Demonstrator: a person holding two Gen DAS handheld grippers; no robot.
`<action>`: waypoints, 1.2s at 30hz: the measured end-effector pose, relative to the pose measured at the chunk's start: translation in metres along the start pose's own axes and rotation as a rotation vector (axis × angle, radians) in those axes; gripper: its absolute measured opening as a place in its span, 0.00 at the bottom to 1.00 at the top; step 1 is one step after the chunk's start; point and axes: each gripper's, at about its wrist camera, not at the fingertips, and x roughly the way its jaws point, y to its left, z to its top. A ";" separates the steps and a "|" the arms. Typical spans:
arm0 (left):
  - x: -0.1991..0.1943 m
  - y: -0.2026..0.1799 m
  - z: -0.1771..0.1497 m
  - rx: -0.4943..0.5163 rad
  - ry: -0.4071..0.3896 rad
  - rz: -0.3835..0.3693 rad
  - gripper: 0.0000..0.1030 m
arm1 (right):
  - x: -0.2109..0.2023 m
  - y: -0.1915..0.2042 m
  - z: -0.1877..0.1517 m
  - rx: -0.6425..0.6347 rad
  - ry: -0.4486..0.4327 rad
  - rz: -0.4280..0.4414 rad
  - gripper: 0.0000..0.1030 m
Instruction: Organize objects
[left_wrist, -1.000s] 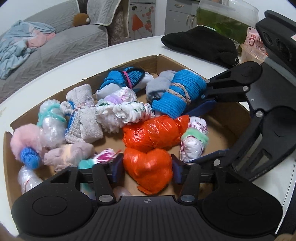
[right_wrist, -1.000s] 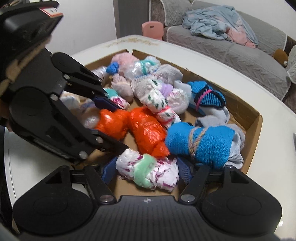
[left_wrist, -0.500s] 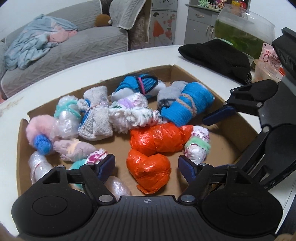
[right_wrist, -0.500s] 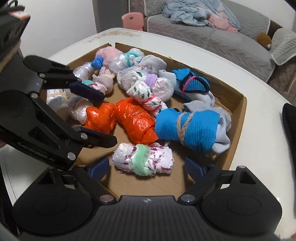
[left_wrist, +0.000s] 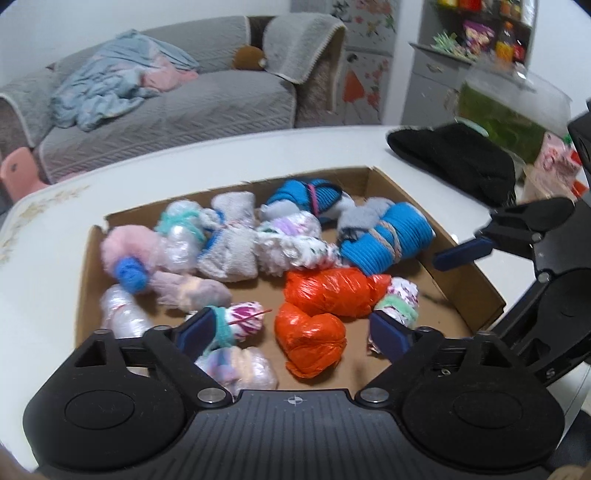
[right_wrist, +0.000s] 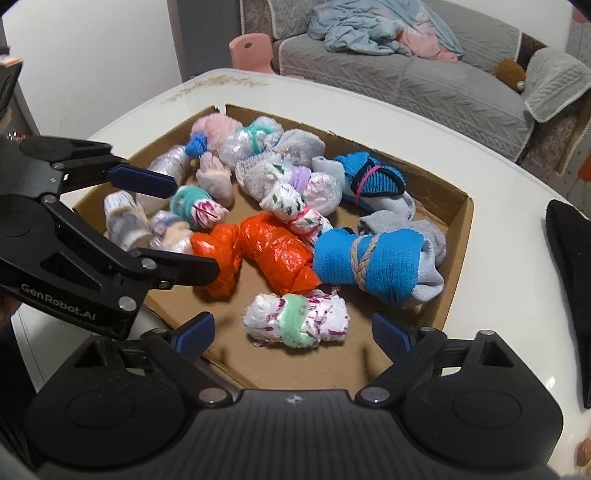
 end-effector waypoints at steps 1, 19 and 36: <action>-0.004 0.002 -0.001 -0.014 -0.011 0.013 0.97 | -0.001 0.001 0.001 0.009 -0.001 -0.003 0.91; -0.043 0.020 -0.006 -0.152 -0.099 0.101 1.00 | -0.011 0.019 0.010 0.179 -0.017 -0.072 0.97; -0.056 0.055 -0.021 -0.251 -0.114 0.196 1.00 | -0.006 0.035 0.015 0.230 -0.030 -0.092 0.99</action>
